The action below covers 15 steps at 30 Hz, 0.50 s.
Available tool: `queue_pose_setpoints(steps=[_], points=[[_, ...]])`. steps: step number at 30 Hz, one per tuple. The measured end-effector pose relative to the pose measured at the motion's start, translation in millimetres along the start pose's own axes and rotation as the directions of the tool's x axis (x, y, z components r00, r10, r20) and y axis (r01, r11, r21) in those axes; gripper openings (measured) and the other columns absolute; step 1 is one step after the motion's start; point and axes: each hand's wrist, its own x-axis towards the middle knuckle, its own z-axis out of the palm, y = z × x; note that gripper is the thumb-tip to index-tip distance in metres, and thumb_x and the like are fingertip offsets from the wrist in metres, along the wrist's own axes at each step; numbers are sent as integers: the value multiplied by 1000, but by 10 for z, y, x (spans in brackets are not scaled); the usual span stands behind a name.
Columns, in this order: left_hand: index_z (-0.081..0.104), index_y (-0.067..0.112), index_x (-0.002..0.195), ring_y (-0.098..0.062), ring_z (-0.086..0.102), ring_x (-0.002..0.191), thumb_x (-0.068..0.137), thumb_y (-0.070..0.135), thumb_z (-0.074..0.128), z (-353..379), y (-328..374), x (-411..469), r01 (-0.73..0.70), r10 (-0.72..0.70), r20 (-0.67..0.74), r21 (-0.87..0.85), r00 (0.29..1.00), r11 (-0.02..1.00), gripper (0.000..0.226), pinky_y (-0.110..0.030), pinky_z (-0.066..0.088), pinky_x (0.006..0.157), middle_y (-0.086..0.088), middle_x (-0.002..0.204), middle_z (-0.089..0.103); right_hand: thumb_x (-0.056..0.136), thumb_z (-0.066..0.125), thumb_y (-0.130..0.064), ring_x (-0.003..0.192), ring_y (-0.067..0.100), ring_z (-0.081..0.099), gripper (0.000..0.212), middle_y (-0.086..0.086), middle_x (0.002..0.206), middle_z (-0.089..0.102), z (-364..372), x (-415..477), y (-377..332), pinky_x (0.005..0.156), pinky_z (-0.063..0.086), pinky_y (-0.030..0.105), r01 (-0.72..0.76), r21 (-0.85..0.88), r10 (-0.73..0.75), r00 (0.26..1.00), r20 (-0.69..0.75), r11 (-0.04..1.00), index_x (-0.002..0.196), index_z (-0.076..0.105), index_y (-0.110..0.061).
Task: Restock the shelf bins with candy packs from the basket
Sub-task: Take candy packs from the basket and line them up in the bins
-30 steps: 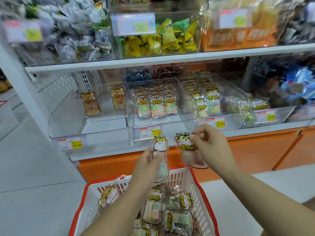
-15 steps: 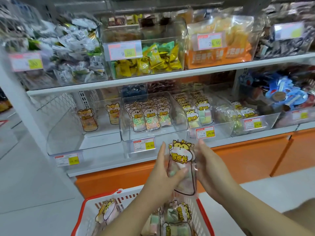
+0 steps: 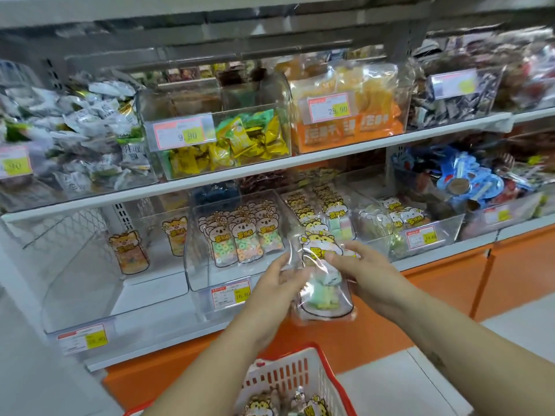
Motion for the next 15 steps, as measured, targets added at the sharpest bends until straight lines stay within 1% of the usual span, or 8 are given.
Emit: queue_pose_setpoints(steps=[2,4,5,7,9,11,13,15], points=[[46,36,137,-12,65,112,94,34,69,71,131,226,-21,21,20,7,1000,1000,49,-27,58,82,7,128,65,70,86,-39,87,17,69,71,7,101,70,-91,165,-166,81,58,37,65,-44,-67,997,-37,997,129,51,-19],[45,29,142,-13,62,120,91,31,70,180,248,510,-68,67,22,39,998,997,57,-31,56,93,2,140,59,86,76,-23,76,5,64,50,-7,88,62,-167,324,-310,66,52,19,172,-69,-176,983,-60,983,127,48,-21],[42,27,145,-13,60,121,90,29,70,244,333,645,-90,89,18,84,996,992,62,-33,54,96,2,142,57,89,73,-19,72,4,60,47,-10,82,56,-203,389,-381,61,49,16,224,-103,-233,969,-82,969,129,48,-22],[39,27,145,-10,62,113,93,22,68,348,495,925,-141,146,-10,208,989,968,60,-26,52,85,5,137,58,92,69,-16,70,5,56,43,-10,79,51,-287,553,-495,55,48,16,313,-179,-339,931,-137,933,129,49,-25],[35,27,150,-12,63,109,94,18,66,447,613,1211,-160,167,3,302,986,940,65,-27,52,77,3,137,59,91,69,-16,82,9,62,44,-7,92,59,-377,772,-535,65,53,21,359,-229,-404,893,-197,905,130,48,-25],[30,25,155,-19,62,115,95,17,64,537,680,1457,-104,96,43,287,994,952,69,-35,55,86,0,140,56,90,71,-17,101,14,63,50,-2,110,64,-465,995,-511,84,54,31,359,-258,-421,872,-251,897,133,46,-25],[47,28,140,-19,63,109,97,11,62,627,675,1661,-4,-15,110,173,994,985,49,-37,52,87,0,131,60,91,70,-18,103,12,60,55,-7,109,61,-541,1182,-474,87,50,32,332,-297,-415,863,-288,895,138,43,-24],[55,35,107,-18,58,92,97,3,58,721,599,1863,39,-58,152,123,987,992,33,-31,45,71,2,115,64,92,67,-17,97,11,58,58,-13,100,57,-599,1355,-413,81,45,28,300,-337,-405,861,-307,892,142,39,-22]])
